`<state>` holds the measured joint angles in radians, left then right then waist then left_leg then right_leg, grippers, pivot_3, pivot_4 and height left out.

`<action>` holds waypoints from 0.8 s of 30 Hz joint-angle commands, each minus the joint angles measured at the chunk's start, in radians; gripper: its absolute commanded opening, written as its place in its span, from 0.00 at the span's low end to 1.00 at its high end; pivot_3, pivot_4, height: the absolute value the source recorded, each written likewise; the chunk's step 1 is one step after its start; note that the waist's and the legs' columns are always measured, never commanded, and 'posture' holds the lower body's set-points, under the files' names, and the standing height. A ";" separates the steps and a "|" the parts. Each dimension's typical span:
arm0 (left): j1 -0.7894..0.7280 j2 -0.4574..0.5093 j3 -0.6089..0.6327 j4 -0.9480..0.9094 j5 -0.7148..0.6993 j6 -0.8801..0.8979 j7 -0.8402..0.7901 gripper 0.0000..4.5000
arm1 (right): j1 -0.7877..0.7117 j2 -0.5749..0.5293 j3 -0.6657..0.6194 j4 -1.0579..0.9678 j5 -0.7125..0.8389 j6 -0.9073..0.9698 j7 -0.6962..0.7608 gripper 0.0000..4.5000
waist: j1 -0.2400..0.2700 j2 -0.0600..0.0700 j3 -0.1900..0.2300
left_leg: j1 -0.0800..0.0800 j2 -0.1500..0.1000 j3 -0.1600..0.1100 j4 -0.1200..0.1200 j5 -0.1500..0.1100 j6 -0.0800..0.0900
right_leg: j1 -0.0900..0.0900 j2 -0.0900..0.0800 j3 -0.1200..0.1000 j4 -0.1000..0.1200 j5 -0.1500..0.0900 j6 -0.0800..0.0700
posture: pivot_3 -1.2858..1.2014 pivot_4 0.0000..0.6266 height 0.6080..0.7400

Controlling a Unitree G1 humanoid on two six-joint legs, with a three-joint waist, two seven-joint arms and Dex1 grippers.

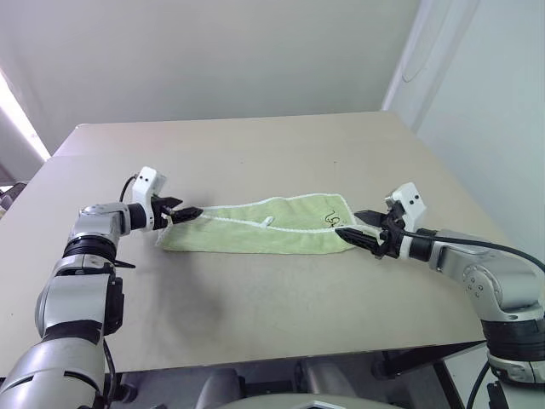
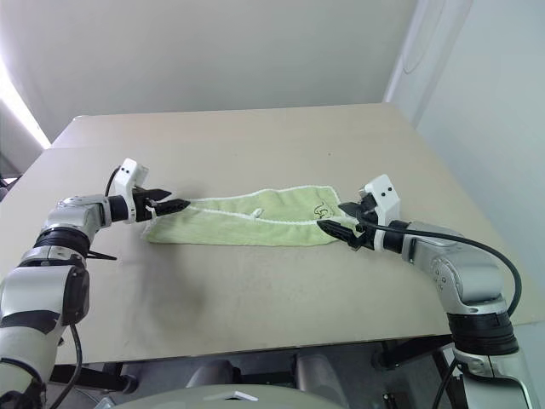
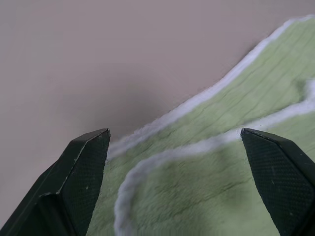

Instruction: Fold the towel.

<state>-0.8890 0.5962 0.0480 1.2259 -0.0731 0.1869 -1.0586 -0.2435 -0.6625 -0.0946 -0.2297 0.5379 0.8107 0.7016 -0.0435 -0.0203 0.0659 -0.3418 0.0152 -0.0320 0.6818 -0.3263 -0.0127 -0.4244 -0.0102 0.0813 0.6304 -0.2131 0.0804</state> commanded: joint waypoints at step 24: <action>-0.005 -0.009 0.030 -0.007 0.024 -0.096 -0.107 0.03 | 0.034 -0.014 -0.042 -0.013 -0.042 -0.070 -0.033 0.88 | -0.001 0.000 0.000 | 0.000 0.000 0.000 0.000 0.000 0.000 | 0.000 0.000 0.000 0.000 0.000 0.000 | 0.52 0.00 0.79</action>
<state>-0.8831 0.5622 0.0565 1.2562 -0.0316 0.1183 -1.1351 -0.2050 -0.6631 -0.1111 -0.2296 0.5011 0.7623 0.6657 -0.0442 -0.0204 0.0660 -0.3417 0.0151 -0.0320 0.6819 -0.3263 -0.0127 -0.4243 -0.0102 0.0813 0.6305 -0.2131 0.0803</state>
